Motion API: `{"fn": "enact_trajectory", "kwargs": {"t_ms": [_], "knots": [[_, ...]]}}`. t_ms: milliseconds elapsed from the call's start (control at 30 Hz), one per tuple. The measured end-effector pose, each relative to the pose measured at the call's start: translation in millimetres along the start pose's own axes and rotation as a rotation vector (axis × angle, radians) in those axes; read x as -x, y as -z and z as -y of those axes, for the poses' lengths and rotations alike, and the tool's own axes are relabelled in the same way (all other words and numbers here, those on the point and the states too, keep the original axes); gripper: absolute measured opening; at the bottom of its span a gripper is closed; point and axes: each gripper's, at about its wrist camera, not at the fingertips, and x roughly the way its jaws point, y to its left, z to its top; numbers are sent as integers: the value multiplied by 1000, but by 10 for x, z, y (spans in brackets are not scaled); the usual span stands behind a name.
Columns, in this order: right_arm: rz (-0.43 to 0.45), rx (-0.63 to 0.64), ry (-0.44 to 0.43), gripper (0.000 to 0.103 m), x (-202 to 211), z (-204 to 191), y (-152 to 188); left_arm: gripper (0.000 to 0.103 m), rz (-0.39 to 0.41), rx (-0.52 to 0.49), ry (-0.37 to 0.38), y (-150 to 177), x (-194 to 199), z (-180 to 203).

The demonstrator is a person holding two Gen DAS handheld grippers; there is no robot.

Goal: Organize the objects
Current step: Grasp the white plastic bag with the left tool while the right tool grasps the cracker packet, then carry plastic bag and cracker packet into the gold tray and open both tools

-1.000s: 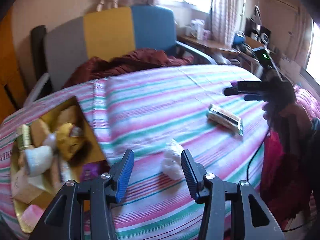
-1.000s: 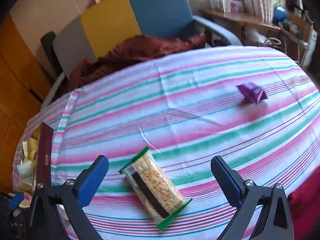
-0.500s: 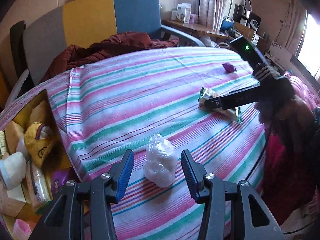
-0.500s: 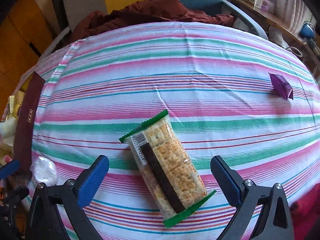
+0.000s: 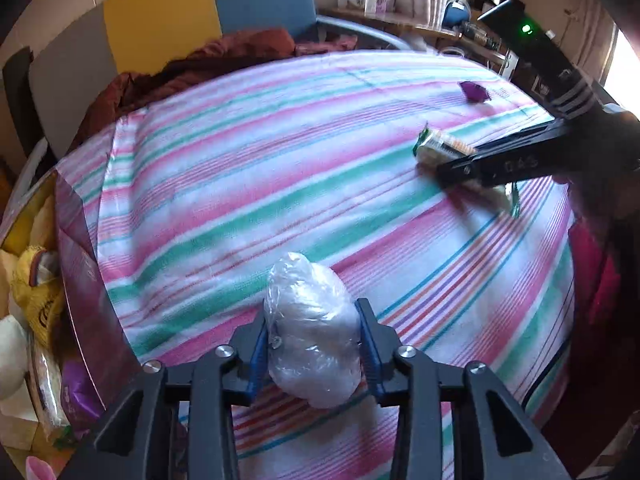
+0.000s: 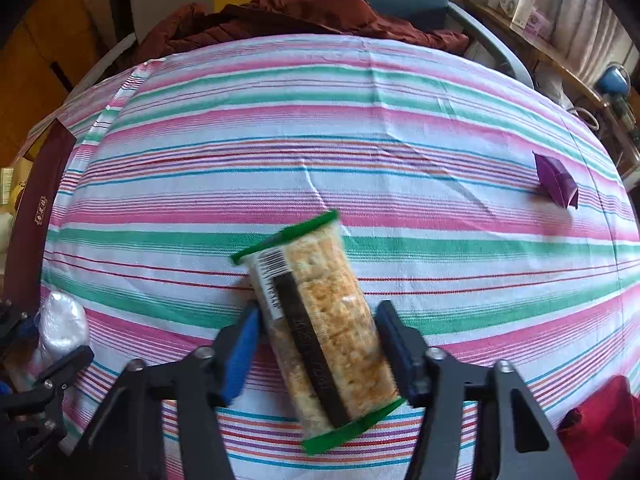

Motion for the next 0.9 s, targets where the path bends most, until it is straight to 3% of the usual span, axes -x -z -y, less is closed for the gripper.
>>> {"fn": "enact_trajectory", "kwargs": {"t_ms": [400, 633, 900], "knots": [[18, 34, -11, 50, 2, -101, -57, 35, 55, 77, 12, 56, 99, -6], [54, 38, -20, 50, 57, -146, -57, 35, 129, 141, 30, 114, 495, -113], [107, 23, -52, 50, 192, -224, -61, 35, 224, 278, -28, 229, 1017, -583]]}}
